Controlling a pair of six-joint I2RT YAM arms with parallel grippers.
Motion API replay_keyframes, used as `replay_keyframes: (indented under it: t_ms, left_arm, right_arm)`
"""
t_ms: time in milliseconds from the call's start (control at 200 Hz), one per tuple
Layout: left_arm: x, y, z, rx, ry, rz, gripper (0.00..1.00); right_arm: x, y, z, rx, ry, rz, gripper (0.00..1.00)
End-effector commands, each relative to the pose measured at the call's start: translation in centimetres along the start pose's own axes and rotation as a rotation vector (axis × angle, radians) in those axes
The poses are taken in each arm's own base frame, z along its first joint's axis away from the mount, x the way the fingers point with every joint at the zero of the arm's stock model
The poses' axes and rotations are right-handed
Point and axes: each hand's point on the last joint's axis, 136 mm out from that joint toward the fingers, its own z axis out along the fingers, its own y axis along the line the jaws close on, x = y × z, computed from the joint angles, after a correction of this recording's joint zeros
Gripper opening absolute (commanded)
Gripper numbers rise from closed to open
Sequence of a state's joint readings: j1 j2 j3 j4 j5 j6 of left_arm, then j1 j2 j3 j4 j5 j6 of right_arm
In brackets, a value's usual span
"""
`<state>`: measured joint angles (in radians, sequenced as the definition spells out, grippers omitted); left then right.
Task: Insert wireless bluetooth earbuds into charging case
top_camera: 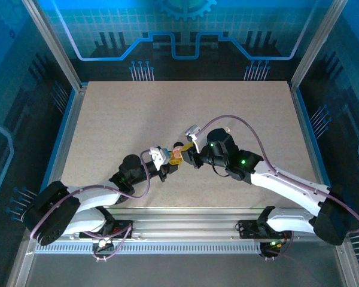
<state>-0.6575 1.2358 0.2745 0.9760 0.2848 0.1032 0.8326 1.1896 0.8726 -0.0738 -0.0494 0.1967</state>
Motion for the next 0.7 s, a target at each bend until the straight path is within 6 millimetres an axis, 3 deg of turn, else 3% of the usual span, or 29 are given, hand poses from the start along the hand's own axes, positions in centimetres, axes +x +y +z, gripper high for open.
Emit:
replay_keyframes:
  t_ms: [0,690]
  left_arm:
    - [-2.7,-0.4,0.4,0.031,-0.078,-0.018,0.06]
    - [-4.2,-0.8,0.1,0.051,-0.117,-0.05,0.06]
  right_arm:
    - [-3.0,0.6,-1.1,0.017,-0.098,-0.07,0.2]
    - [-2.5,0.7,-0.2,0.029,-0.063,-0.134,0.2]
